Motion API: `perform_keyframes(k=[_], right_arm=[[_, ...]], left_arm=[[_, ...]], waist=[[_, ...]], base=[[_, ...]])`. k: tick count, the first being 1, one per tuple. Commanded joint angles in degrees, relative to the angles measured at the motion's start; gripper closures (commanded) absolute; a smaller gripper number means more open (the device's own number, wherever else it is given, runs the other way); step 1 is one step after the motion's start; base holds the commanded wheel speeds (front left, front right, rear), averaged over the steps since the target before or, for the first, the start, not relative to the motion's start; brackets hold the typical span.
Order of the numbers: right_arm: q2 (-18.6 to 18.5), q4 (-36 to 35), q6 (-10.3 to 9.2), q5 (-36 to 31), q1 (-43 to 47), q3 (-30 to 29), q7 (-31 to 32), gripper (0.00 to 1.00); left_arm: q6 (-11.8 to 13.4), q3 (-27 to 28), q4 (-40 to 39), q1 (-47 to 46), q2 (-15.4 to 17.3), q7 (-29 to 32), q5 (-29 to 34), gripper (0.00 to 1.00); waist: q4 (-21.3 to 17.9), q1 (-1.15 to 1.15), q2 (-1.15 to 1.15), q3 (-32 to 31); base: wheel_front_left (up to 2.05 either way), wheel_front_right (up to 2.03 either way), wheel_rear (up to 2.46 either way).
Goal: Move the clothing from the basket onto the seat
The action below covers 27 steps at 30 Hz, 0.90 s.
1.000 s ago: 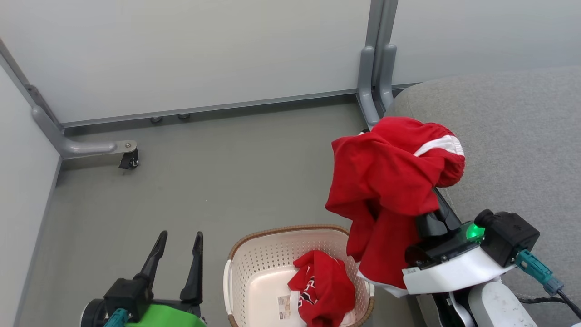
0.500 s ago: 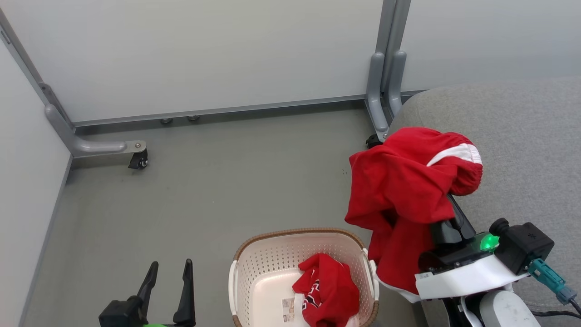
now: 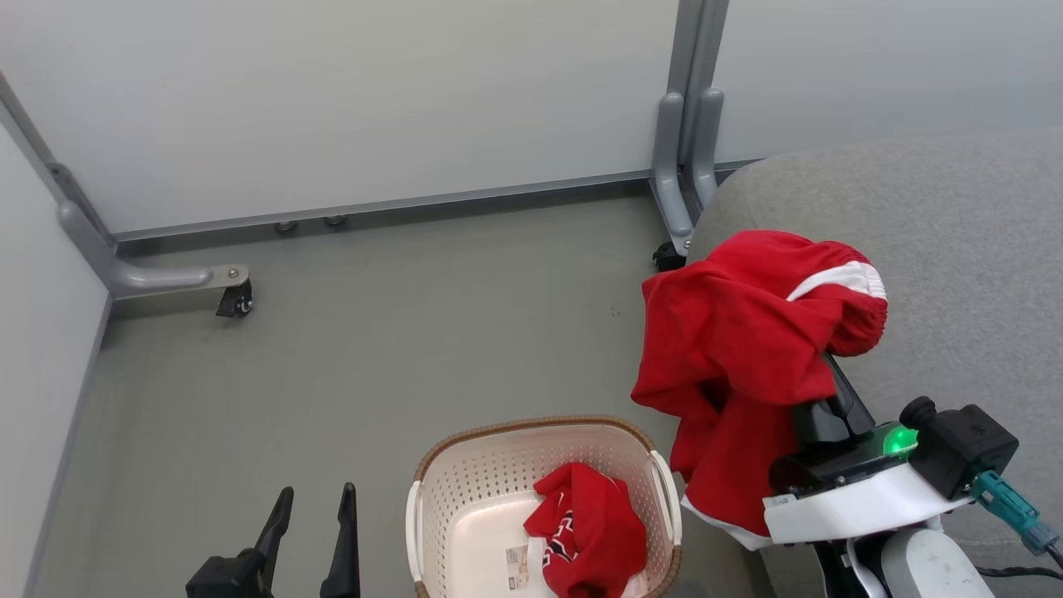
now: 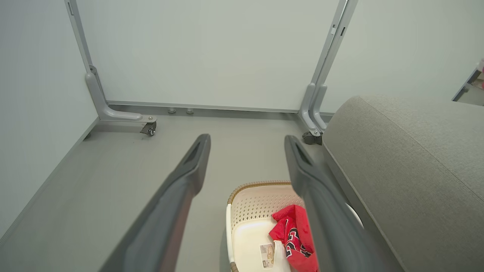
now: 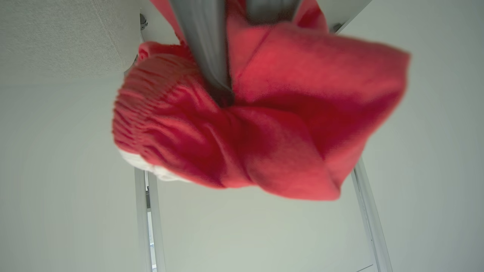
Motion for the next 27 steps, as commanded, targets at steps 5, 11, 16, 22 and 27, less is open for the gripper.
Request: perform_keyframes(k=[5,11,16,22,27], right_arm=[[-1.4,-0.7,0.0,-0.5,-1.2,-1.9,-0.2,1.0],[-2.2,-1.0,0.0,-0.4,-1.3,-3.6,-0.2,1.0],[-2.4,-1.1,0.0,-0.4,-0.9,-5.3,-0.2,1.0],[-3.2,-1.5,0.0,-1.7,0.0,-6.4,-0.2,1.0],[-3.1,-1.9,0.0,-1.4,0.3,-7.5,-0.2,1.0]], left_arm=[[-0.2,-1.1,-0.3,-0.4,0.1,0.1,-1.3,0.0],[-0.2,-1.6,-0.7,-1.1,0.1,0.1,-1.6,0.0],[-0.2,-2.1,-0.8,-1.6,0.1,0.1,-0.9,0.0],[-0.2,-2.3,-1.1,-2.6,0.1,0.1,-1.9,0.0],[-0.2,-3.0,-1.0,-3.3,0.1,0.1,-1.4,0.0]], waist=[[-6.7,0.0,0.0,1.1],[-12.4,0.0,0.0,2.0],[-17.8,0.0,0.0,2.8],[-23.6,0.0,0.0,3.5],[-27.8,0.0,0.0,3.9]], base=[[0.0,0.0,0.0],[0.0,0.0,0.0],[0.0,0.0,0.0],[0.0,0.0,0.0],[0.0,0.0,0.0]])
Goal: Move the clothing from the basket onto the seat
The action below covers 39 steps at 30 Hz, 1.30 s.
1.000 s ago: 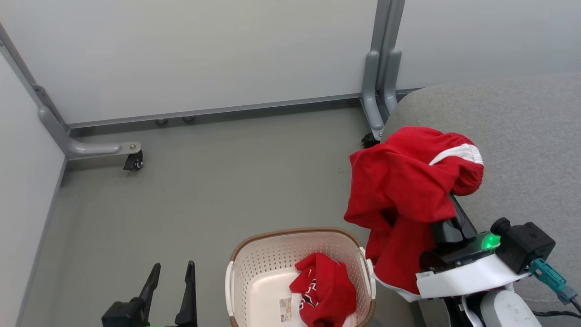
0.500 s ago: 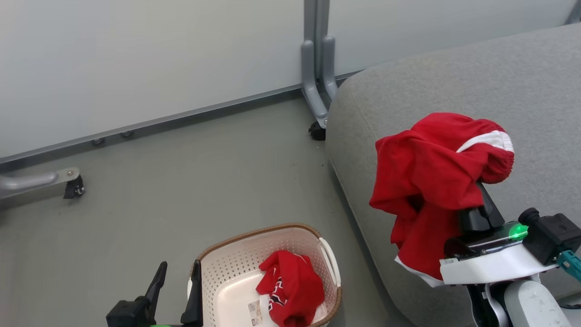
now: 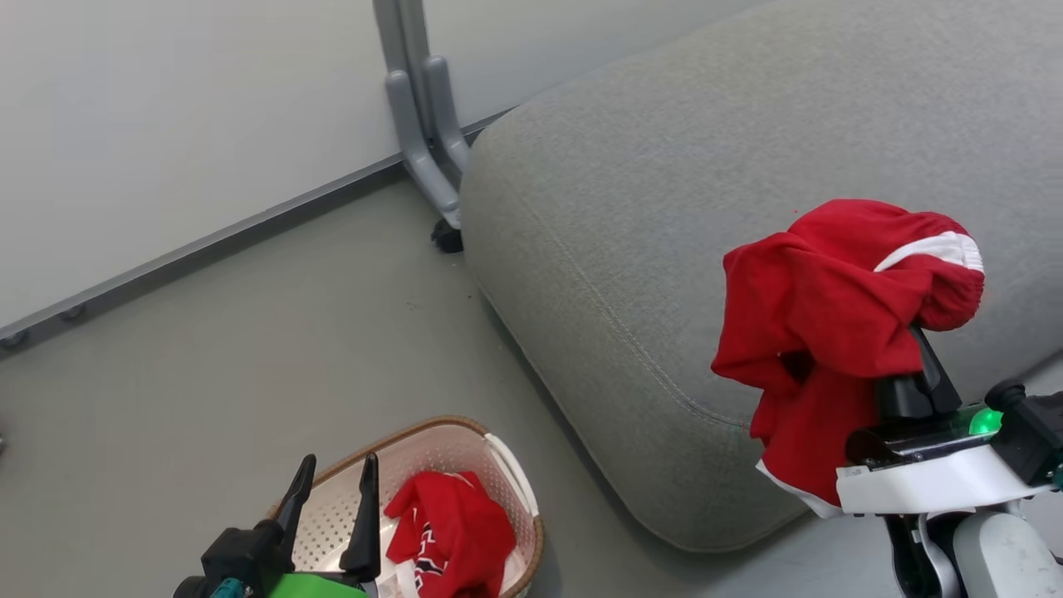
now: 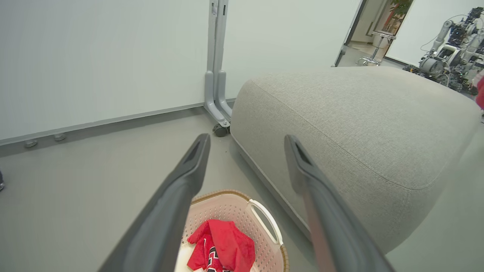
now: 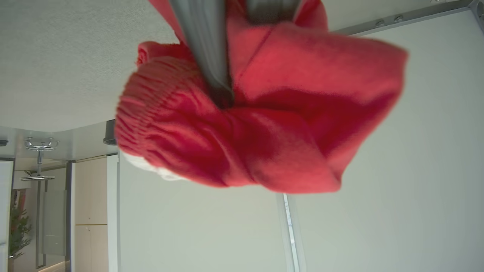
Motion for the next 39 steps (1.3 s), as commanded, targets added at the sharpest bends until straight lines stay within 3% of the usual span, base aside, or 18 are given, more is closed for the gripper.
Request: perform_keyframes(k=[1,15,22,28,39], right_arm=[[0.1,-0.3,0.0,0.2,0.4,-0.1,-0.2,1.0],[2.2,-2.2,0.0,-0.5,1.2,-3.5,-0.2,1.0],[-0.5,-0.9,0.0,-2.9,-2.8,-3.4,-0.2,1.0],[-3.3,-0.3,0.0,-2.3,-11.4,-5.6,-0.2,1.0],[-11.5,4.3,0.0,-2.9,-35.4,-9.4,-0.2,1.0]], left_arm=[[-0.2,-0.1,0.0,-1.0,0.2,0.1,0.5,0.0],[-0.2,-3.1,1.0,-3.5,0.2,0.1,1.7,0.0],[-0.2,-2.4,0.3,-1.7,0.2,0.1,2.1,0.0],[-0.2,-4.0,-1.5,-5.0,0.2,0.1,4.7,0.0],[-0.2,-9.3,-5.0,-14.6,3.9,0.0,5.9,0.0]], waist=[[-5.3,0.0,0.0,1.1],[-7.2,0.0,0.0,3.2],[-7.3,0.0,0.0,4.2],[-4.5,0.0,0.0,10.9],[0.6,0.0,0.0,27.0]], base=[[0.0,0.0,0.0],[0.0,0.0,0.0],[0.0,0.0,0.0],[0.0,0.0,0.0],[0.0,0.0,0.0]])
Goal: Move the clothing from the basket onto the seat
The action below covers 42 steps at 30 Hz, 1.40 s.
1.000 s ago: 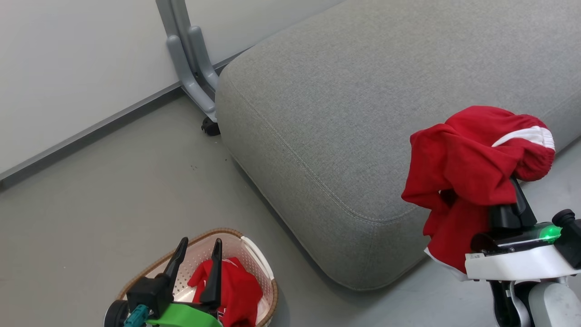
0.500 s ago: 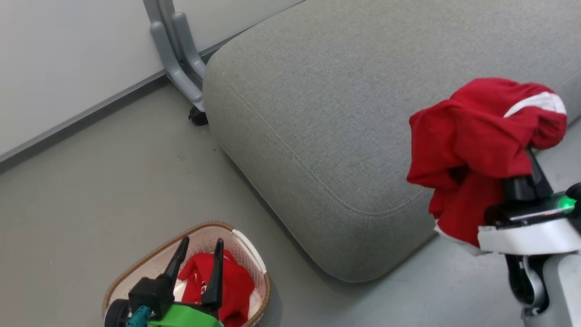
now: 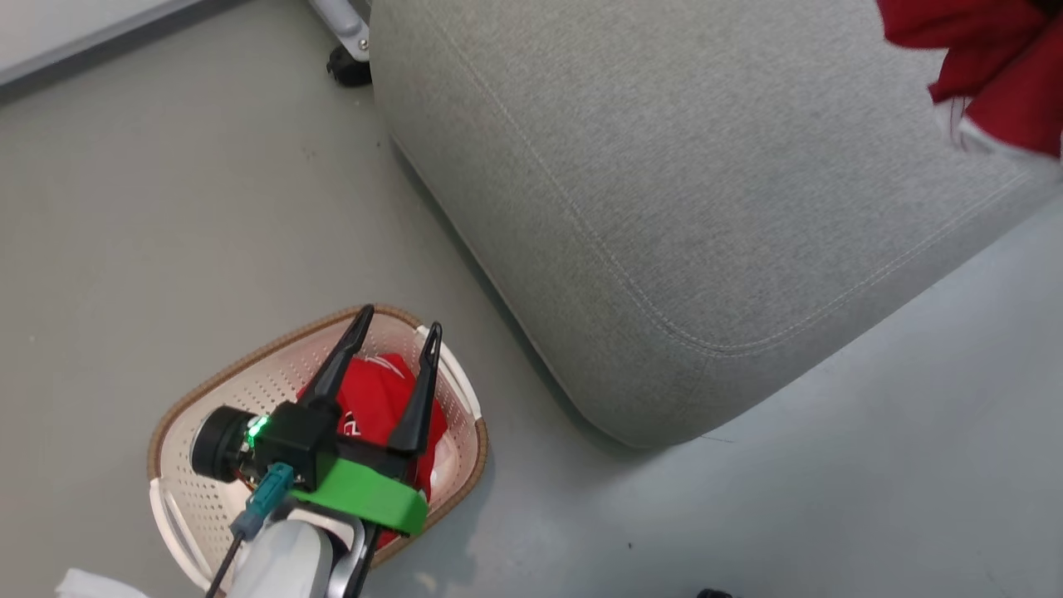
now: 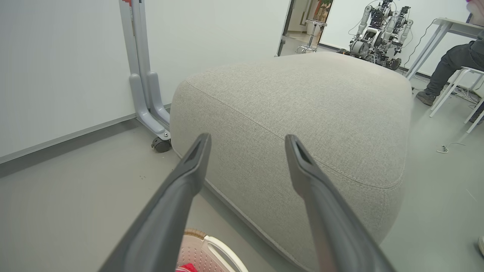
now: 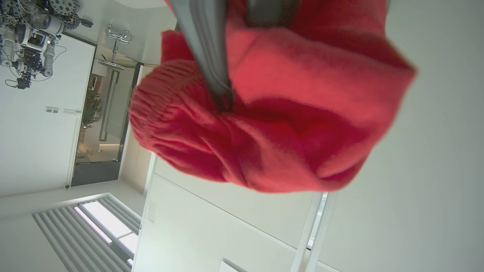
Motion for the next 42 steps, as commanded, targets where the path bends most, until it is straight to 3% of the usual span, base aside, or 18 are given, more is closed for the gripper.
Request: perform_keyframes(k=[1,7,16,19,25,33,34,35,36,37,42], right_arm=[[-1.0,1.7,0.0,-0.3,-2.9,-0.8,-0.2,1.0],[-4.5,10.0,-0.01,0.5,-13.9,-3.8,-0.2,1.0],[-5.6,25.6,0.0,-2.8,-21.0,-4.5,-0.2,1.0],[-6.0,28.9,-0.01,-5.0,-21.5,-1.1,-0.2,1.0],[-3.9,35.9,-0.04,-5.2,-21.7,0.4,-0.2,1.0],[-2.3,45.8,-0.04,-1.9,-20.8,6.2,-0.2,1.0],[-2.1,47.4,-0.04,-0.8,-20.8,6.9,-0.2,0.77],[-2.3,47.6,-0.04,-0.6,-21.1,7.5,-0.2,0.27],[-2.3,47.8,-0.04,0.0,-21.1,8.3,-0.2,0.04],[-2.2,48.5,-0.04,1.0,-20.8,8.8,-0.2,0.0],[-3.3,48.7,-0.04,3.1,-19.3,11.3,-0.2,0.0]], left_arm=[[-0.1,-0.4,-0.5,-2.6,0.9,0.1,0.3,0.0],[-0.1,-1.2,-1.9,-7.0,2.2,0.1,0.5,0.0],[-0.1,-0.6,-1.6,-8.9,2.2,0.1,-1.1,0.0],[-0.1,-0.2,-1.7,-9.3,2.5,0.1,-1.1,0.0],[-0.1,0.3,-2.2,-8.4,3.3,0.0,-1.1,0.0],[-0.1,0.4,-1.7,-8.4,3.0,0.0,-0.8,0.0],[-0.1,0.3,-1.6,-8.2,3.0,0.0,-0.9,0.0],[-0.2,0.2,-1.5,-8.0,2.9,0.0,-0.9,0.0],[-0.1,0.1,-1.4,-7.8,2.9,0.0,-0.9,0.0],[-0.1,0.0,-1.3,-7.5,2.9,0.0,-0.9,0.0],[-0.1,-0.2,-0.5,-6.5,2.7,0.1,-1.3,0.0]], waist=[[5.5,0.0,0.0,10.7],[7.8,0.0,0.0,17.1],[11.0,0.0,0.0,21.6],[11.7,0.0,0.0,22.7],[11.8,0.0,0.0,23.9],[11.1,0.0,0.0,23.4],[10.9,0.0,0.0,23.0],[10.8,0.0,0.0,22.6],[10.7,0.0,0.0,22.2],[10.6,0.0,0.0,21.8],[10.1,0.0,0.0,18.6]], base=[[0.0,0.0,0.0],[0.0,0.0,0.0],[0.0,0.0,0.0],[0.0,0.0,0.0],[0.0,0.0,0.0],[0.0,0.0,0.0],[0.0,0.0,0.0],[0.0,0.0,0.0],[0.0,0.0,0.0],[0.0,0.0,0.0],[0.0,0.0,0.0]])
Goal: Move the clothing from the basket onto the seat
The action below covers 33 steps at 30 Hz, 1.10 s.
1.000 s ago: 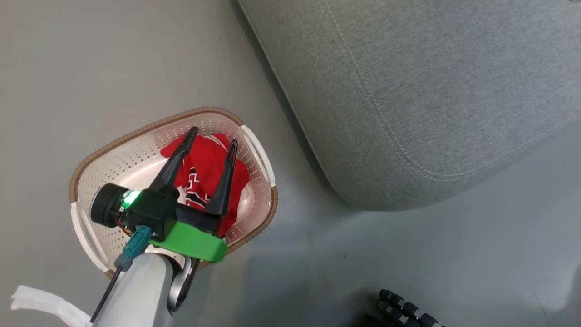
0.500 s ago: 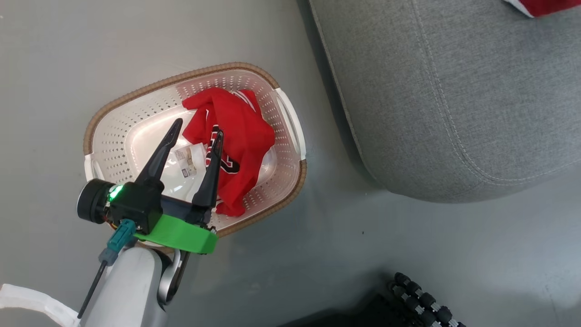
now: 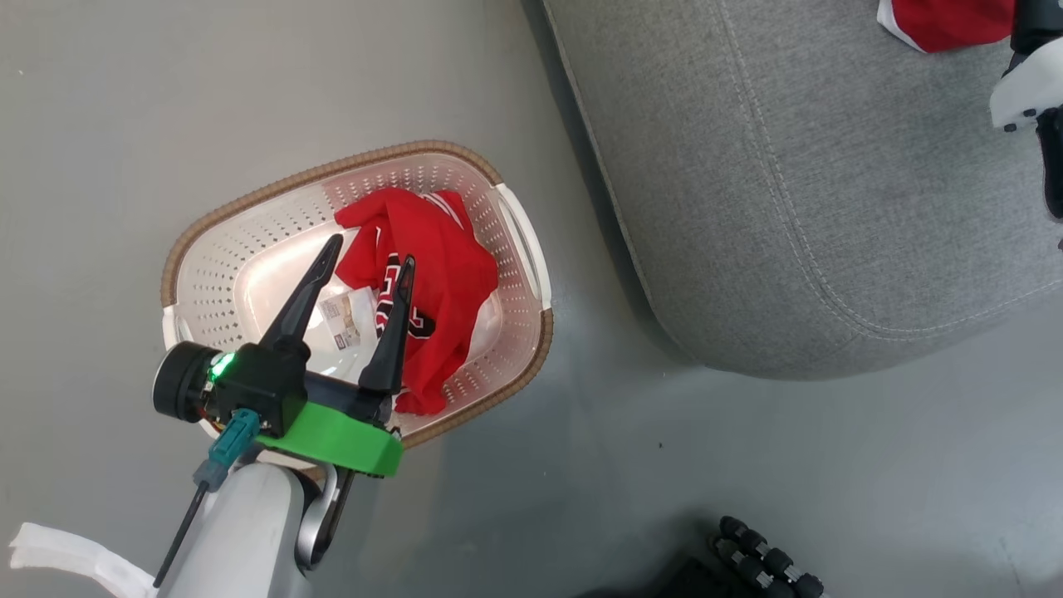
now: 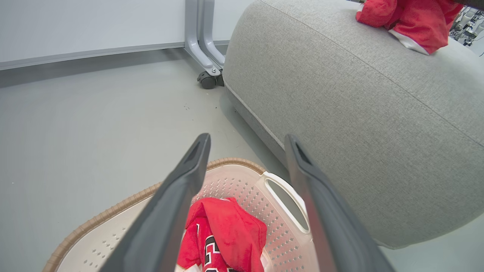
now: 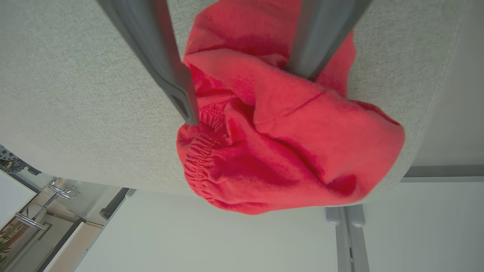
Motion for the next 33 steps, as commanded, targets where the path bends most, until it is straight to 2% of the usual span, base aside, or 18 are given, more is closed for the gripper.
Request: perform_keyframes(k=[1,11,17,25,33], right_arm=[[-0.3,-0.5,-0.1,0.7,1.6,0.5,-0.2,0.0],[-3.4,-8.9,-0.1,4.8,10.2,4.6,-0.2,0.0],[-6.1,-20.5,-0.1,5.3,17.8,6.0,-0.2,0.0],[-3.4,-36.9,-0.1,8.2,28.8,0.8,-0.2,0.0],[2.0,-44.7,-0.09,7.7,40.5,-0.6,-0.2,0.0]], left_arm=[[-0.1,0.0,0.2,0.9,0.0,0.0,-0.5,0.0],[-0.1,0.3,2.0,4.1,-2.9,0.0,-1.7,0.0],[-0.1,1.8,2.4,6.9,-4.6,0.0,-2.4,0.0],[-0.1,5.6,1.5,10.3,-5.7,0.0,-2.4,0.0],[-0.1,9.3,0.3,14.4,-5.9,0.0,-4.7,0.0]], waist=[[-0.5,-0.01,0.0,-2.5],[-0.9,-0.01,0.0,-14.2],[0.1,-0.01,0.0,-21.7],[3.4,-0.01,0.0,-28.8],[8.6,-0.01,0.0,-34.6]], base=[[0.0,0.0,0.0],[0.0,0.0,0.0],[0.0,0.0,0.0],[0.0,0.0,0.0],[0.0,0.0,0.0]])
